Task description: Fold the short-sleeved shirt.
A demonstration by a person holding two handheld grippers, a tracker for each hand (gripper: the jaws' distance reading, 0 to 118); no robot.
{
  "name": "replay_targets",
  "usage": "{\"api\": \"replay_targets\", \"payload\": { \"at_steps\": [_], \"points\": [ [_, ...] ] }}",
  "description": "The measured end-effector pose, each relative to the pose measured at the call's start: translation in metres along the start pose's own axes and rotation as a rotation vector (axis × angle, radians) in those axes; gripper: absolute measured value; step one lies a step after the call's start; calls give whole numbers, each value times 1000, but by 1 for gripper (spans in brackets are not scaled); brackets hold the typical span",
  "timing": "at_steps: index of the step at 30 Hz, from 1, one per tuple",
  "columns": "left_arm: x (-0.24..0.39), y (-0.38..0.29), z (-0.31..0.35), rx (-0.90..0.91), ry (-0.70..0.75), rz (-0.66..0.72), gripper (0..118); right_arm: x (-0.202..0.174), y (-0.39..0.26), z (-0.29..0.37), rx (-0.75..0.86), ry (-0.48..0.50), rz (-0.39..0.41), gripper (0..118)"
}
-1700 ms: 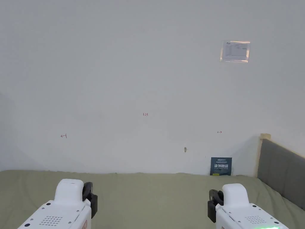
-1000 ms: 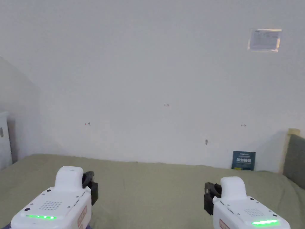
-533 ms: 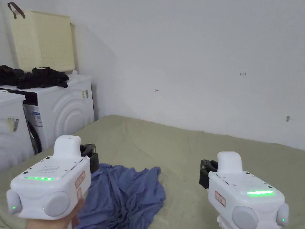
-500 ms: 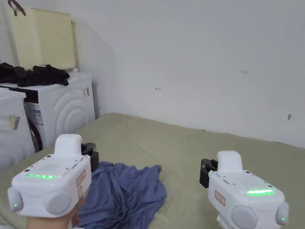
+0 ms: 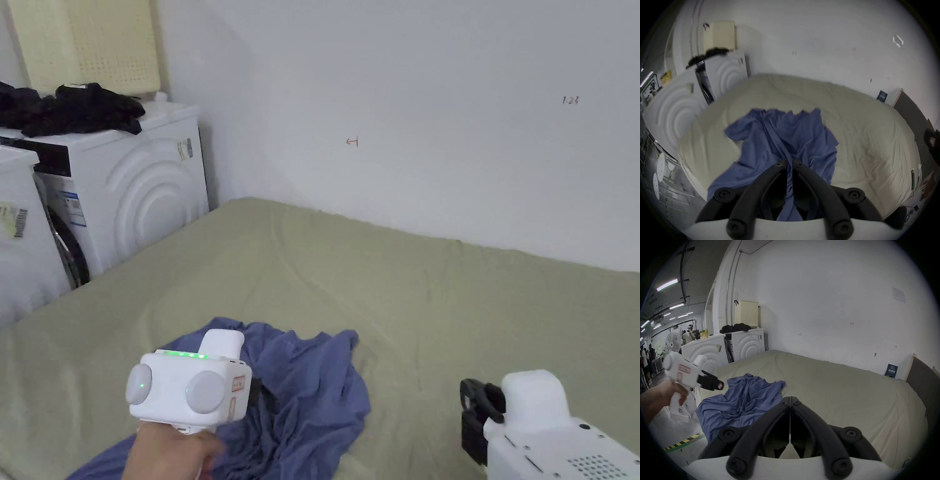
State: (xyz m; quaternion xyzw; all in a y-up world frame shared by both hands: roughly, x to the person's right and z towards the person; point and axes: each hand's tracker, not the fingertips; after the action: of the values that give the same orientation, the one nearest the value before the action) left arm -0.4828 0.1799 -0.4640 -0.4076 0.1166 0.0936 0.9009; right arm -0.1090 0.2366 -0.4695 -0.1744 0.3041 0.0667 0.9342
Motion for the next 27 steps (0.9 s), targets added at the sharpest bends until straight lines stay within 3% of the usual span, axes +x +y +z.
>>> {"api": "replay_targets", "payload": {
  "at_steps": [4, 10, 11, 12, 13, 14, 24, 27],
  "points": [
    [-2, 3, -68, -115, 15, 6, 6, 11, -9, -25, -13, 1, 3, 1],
    [-5, 3, -109, -146, 1, -2, 7, 16, -23, -43, -43, 13, -5, 1],
    [-4, 2, -113, -133, 8, 5, 21, 16, -26, -45, -51, 16, -11, 1],
    [-3, 3, -111, -117, 21, 7, 57, 16, -28, -46, -60, 16, -15, 1],
    [-3, 2, -117, -114, 24, 4, 107, 14, -30, -45, -65, 20, -17, 1],
    [-3, 1, -121, -109, 27, 10, 116, 14, -32, -45, -68, 22, -18, 1],
    [4, 2, -163, -150, 71, 40, 114, 18, -45, -47, -103, 10, -6, 1],
    [7, -5, -183, -238, 97, 9, 114, 19, -46, -49, -104, 6, -10, 1]
  ]
}}
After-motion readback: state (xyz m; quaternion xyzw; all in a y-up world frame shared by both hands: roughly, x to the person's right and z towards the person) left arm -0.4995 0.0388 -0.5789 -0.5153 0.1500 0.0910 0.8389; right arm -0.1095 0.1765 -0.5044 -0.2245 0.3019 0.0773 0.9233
